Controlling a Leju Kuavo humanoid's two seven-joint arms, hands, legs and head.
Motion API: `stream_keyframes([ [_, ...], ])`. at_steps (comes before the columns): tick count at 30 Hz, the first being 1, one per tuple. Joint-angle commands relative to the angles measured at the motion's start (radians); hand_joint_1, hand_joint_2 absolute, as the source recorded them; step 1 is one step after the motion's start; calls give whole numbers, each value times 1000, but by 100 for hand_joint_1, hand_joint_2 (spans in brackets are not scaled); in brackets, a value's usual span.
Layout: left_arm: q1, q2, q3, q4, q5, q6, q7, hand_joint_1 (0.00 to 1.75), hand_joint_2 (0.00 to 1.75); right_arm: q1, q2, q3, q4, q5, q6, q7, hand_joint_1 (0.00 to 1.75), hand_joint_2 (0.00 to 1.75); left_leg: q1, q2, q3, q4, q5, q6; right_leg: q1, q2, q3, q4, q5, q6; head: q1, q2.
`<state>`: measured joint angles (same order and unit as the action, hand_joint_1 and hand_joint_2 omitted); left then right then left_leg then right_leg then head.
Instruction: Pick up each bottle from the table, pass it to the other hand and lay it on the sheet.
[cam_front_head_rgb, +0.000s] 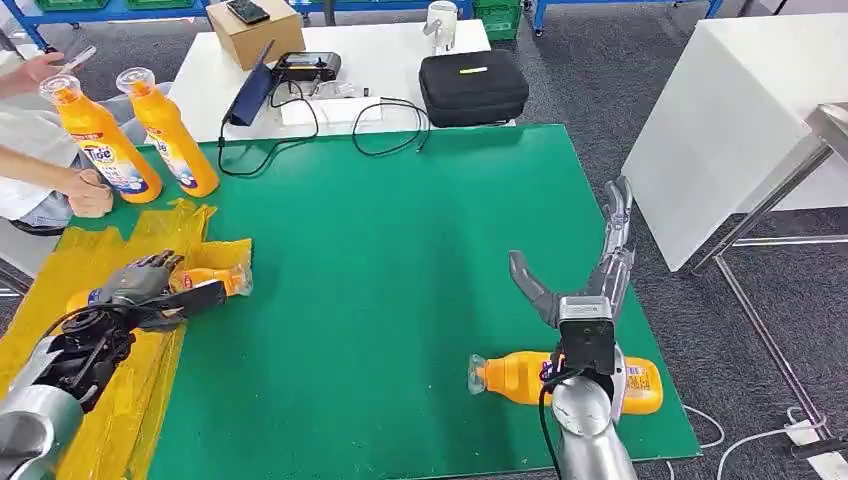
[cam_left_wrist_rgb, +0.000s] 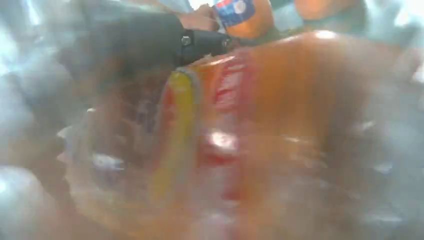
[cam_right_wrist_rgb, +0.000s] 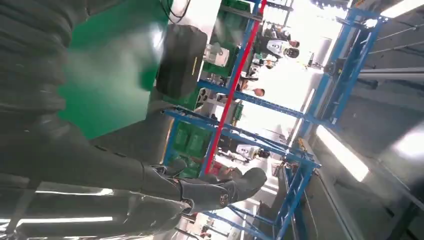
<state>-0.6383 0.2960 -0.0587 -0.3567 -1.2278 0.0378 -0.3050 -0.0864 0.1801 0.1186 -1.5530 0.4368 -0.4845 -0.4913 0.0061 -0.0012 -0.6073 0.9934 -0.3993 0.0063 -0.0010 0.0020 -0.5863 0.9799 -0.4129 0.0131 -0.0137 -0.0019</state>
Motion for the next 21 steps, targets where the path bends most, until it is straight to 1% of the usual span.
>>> stream_keyframes([
  [1, 73, -72, 108, -118, 212, -51, -210, 0, 0, 3, -30, 0, 31, -4, 6, -5, 0, 175, 0, -2, 1, -1, 0, 1, 0, -3, 2, -2, -1, 1, 0, 0],
  [6, 84, -69, 98, -136, 222, -59, -211, 0, 0, 7, -31, -1, 27, -5, 7, -6, 0, 175, 0, 0, 0, 0, -1, 0, 1, -1, 2, -2, -1, 2, 1, 0],
  [8, 84, -69, 98, -136, 222, -59, -211, 0, 0, 7, -31, -1, 27, -5, 7, -6, 0, 175, -1, -1, -3, 0, 0, 0, 0, -1, -2, -1, 0, 1, 0, 0],
  [19, 84, -69, 98, -136, 222, -59, -211, 0, 0, 7, -31, -1, 27, -5, 7, -6, 0, 175, 0, -1, -4, 0, 0, 0, 0, -1, -4, -1, -1, 1, 0, 0],
  [21, 98, -78, 116, -180, 310, -81, -277, 0, 0, 11, -32, -3, 24, -1, 8, -7, 0, 175, 0, -1, -4, 0, 0, 0, 0, -2, -3, -1, -1, 1, 0, 0],
])
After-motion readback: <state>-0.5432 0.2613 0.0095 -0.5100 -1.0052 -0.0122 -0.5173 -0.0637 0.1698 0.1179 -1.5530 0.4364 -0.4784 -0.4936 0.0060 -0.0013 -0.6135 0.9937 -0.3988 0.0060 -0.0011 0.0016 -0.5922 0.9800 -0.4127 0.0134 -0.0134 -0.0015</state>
